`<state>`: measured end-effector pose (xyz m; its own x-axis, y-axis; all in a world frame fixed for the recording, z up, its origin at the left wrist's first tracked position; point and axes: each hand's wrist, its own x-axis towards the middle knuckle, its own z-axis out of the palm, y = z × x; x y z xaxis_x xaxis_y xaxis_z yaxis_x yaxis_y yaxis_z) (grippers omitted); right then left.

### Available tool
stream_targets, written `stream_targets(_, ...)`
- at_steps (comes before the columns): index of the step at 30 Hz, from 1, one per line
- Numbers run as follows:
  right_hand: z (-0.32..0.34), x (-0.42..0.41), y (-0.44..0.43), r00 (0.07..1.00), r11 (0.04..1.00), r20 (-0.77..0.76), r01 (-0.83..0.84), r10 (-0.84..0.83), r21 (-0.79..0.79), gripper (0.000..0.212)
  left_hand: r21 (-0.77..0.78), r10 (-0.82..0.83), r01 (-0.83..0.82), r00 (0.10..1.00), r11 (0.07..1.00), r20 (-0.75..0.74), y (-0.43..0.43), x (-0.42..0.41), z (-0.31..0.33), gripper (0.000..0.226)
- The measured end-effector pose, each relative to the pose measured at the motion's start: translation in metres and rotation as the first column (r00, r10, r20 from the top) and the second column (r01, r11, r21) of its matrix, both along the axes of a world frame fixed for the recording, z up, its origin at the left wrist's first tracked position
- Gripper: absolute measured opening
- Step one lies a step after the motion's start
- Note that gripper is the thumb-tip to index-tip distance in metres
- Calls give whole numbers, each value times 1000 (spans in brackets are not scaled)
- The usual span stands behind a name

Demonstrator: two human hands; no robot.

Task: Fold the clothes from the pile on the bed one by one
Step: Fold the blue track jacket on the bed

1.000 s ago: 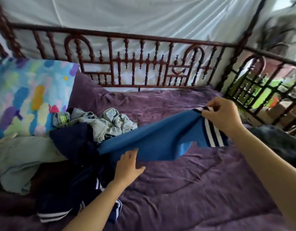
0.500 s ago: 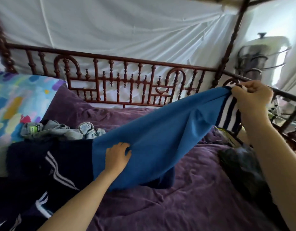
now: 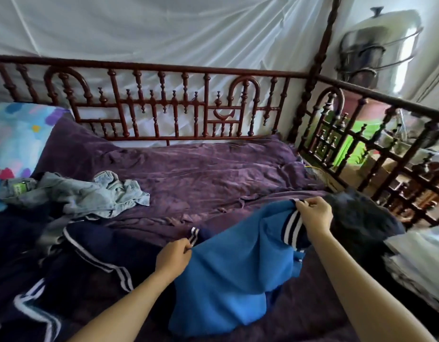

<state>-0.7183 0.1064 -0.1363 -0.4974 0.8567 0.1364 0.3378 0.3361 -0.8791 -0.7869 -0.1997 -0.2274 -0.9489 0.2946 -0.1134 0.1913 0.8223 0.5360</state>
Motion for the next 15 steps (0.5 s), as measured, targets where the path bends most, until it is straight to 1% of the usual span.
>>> stream_targets(3, -35, -2, -4, 995, 998, 89, -29, 35, -64, 13, 38, 72, -75, 995, 996, 69, -7, 4, -9, 12)
stream_targets(6, -48, -14, -11, 988, 992, 131, -63, 77, -107, 11, 185, 130, -145, 987, 972, 89, -5, -1, 2, 11)
stream_targets(9, -42, -34, -22, 983, 985, 121, -122, 136, -120, 9, 332, 106, -110, 994, 937, 31, 11, -16, 40, 8)
stream_targets(10, -35, -41, -24, 987, 984, 87, -123, 134, -126, 7, 376, 105, -104, 994, 921, 17, 19, -23, 55, 10)
stream_targets(11, -26, -48, -24, 995, 985, 25, -97, 102, -145, 5, 444, 124, -126, 992, 887, 32, 27, -32, 71, 16)
stream_targets(12, -15, -55, -24, 998, 983, -46, -48, 41, -175, 4, 544, 163, -182, 983, 819, 83, 32, -44, 86, 22)
stream_targets(13, -2, -62, -23, 993, 977, -120, -8, -18, -211, 8, 658, 202, -257, 966, 708, 160, 36, -57, 100, 26)
stream_targets(14, 9, -68, -20, 980, 971, -198, -16, -32, -237, 16, 748, 224, -328, 944, 577, 241, 38, -69, 113, 26)
stream_targets(15, 20, -74, -19, 965, 966, -263, -74, 6, -249, 27, 800, 225, -362, 931, 479, 287, 35, -84, 121, 20)
